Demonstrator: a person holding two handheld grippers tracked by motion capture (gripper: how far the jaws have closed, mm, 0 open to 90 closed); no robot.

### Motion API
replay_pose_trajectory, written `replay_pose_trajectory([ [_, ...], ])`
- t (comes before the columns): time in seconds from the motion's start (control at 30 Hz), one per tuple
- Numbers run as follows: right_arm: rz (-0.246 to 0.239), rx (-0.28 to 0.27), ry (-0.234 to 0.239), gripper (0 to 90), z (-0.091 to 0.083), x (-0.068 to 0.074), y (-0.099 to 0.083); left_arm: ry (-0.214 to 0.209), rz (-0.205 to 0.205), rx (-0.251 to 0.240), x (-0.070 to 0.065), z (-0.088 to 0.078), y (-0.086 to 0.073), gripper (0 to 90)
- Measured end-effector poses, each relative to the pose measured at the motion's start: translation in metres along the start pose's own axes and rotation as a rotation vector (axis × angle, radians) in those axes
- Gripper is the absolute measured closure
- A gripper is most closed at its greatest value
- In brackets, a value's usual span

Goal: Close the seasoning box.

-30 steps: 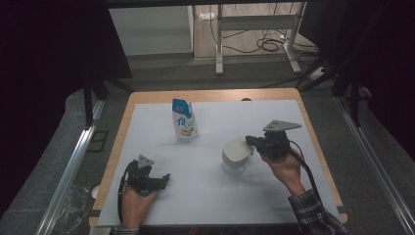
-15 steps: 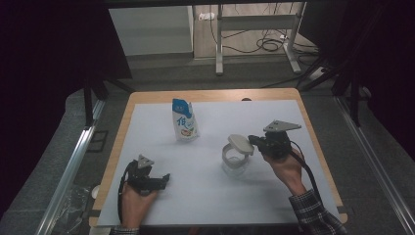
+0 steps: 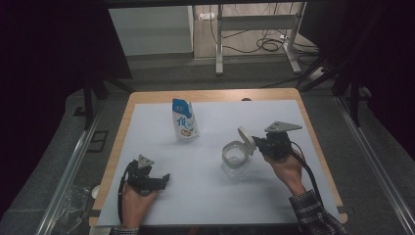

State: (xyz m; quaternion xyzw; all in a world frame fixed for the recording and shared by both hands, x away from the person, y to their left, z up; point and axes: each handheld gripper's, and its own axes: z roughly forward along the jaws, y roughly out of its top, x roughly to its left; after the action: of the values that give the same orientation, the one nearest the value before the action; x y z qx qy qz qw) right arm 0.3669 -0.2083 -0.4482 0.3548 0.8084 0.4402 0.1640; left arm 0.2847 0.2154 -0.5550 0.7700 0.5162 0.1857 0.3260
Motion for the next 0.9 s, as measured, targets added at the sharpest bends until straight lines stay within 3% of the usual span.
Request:
replay_pose_trajectory([
  [0.27,0.027,-0.011,0.019,89.3,0.002,-0.006,-0.007,0.0,-0.005,-0.001,0.0,0.0,0.0,2.8],
  [0.53,0.019,-0.007,-0.014,88.4,-0.001,-0.011,-0.017,0.0,-0.006,-0.002,0.0,0.0,0.0,2.9],
  [0.9,0.023,-0.02,-0.082,78.6,-0.015,-0.015,-0.038,-0.001,-0.006,-0.002,0.0,0.0,0.0,2.8],
])
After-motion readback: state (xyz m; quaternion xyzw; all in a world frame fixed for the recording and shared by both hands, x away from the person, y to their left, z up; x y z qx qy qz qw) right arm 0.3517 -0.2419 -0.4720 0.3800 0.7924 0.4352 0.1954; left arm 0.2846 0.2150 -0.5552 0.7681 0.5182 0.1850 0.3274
